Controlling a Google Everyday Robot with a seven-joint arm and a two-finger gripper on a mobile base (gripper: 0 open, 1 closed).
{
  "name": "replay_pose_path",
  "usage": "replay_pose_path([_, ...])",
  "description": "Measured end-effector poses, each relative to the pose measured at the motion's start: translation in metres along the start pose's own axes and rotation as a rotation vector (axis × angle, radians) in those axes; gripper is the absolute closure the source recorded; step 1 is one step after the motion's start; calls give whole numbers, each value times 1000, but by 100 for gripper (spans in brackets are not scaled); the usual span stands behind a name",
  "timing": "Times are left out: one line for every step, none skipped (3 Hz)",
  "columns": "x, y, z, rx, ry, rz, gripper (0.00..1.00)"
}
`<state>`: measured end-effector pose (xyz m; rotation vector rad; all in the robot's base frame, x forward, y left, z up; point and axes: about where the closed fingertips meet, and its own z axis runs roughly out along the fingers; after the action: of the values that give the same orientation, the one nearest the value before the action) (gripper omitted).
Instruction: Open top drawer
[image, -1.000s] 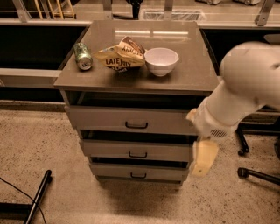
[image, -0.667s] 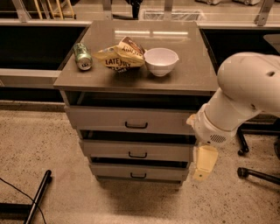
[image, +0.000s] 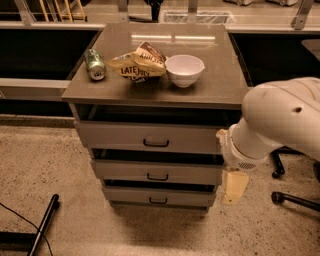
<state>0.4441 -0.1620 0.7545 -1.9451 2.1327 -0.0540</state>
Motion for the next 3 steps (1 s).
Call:
replay_pose_path([7,-30,11,126,-48,-29,0])
replay_pose_path([7,-30,11,126,-48,-29,0])
replay_pose_path([-2,-34,19,133,-69,-38,0])
